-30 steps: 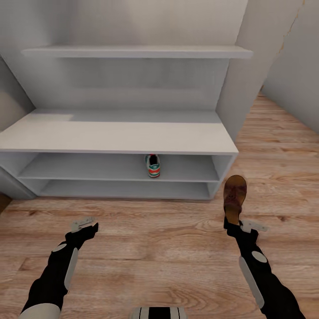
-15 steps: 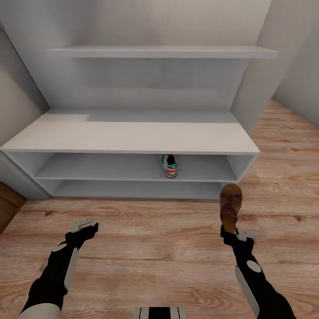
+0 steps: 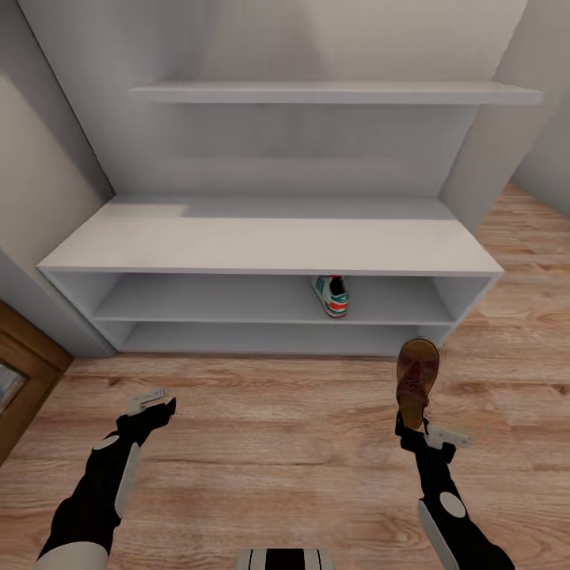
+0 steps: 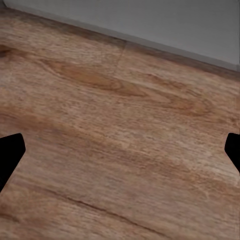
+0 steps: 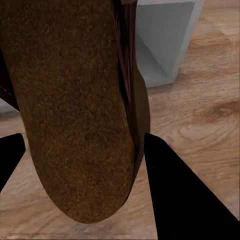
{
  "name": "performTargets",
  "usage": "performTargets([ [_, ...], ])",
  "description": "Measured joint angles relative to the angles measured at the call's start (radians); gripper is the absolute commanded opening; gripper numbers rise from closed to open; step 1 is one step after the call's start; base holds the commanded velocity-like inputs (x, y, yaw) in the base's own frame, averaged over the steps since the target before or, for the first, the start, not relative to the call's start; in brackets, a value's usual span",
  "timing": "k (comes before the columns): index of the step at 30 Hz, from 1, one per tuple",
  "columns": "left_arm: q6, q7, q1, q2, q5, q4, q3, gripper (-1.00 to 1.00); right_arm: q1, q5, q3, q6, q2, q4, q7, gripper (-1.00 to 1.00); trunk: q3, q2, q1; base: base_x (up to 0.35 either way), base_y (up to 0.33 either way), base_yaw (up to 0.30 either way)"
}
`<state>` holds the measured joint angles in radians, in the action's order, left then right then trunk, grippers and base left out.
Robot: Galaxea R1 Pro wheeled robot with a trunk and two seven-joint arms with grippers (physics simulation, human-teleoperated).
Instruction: Pick up the two gym shoes and the two sandals from the corridor floor and place them onto the hallstand (shoe rack) in the corridor, making sure they are on the rack and not on the floor. Arrange them so the two gym shoes are next to each other and the two sandals are next to each other.
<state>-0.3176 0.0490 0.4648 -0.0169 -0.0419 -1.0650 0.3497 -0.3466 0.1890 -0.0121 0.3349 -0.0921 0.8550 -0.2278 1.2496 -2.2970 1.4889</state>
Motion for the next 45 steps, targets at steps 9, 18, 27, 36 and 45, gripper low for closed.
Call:
performTargets([
  [9, 0.0, 0.0, 0.0, 0.0, -0.001, 0.0, 0.0, 1.0, 0.0, -0.002, -0.003, 0.002, 0.002, -0.023, 0.0, -1.0, 0.0, 0.0, 0.0, 0.0, 0.35, 0.0],
  [18, 0.001, 0.0, 0.0, 0.0, -0.001, 0.0, -0.001, 1.0, 0.0, -0.001, -0.004, 0.002, 0.003, -0.024, 0.001, -1.0, 0.0, 0.0, 0.0, -0.007, 0.339, 0.0],
  [27, 0.0, 0.0, 0.0, 0.0, -0.001, 0.0, -0.003, 1.0, -0.001, -0.001, -0.003, 0.002, 0.037, -0.025, 0.001, -1.0, 0.0, 0.0, 0.0, -0.093, 0.317, 0.0],
  [36, 0.001, 0.0, 0.0, 0.0, -0.001, 0.0, -0.003, 1.0, -0.001, -0.001, -0.003, 0.002, 0.038, -0.026, 0.002, -1.0, 0.0, 0.0, 0.0, -0.159, 0.274, 0.0],
  [45, 0.003, -0.001, 0.0, 0.0, -0.002, 0.0, -0.002, 1.0, 0.0, -0.002, -0.003, 0.002, 0.04, -0.029, 0.001, -1.0, 0.0, 0.0, 0.0, -0.056, 0.066, 0.0],
])
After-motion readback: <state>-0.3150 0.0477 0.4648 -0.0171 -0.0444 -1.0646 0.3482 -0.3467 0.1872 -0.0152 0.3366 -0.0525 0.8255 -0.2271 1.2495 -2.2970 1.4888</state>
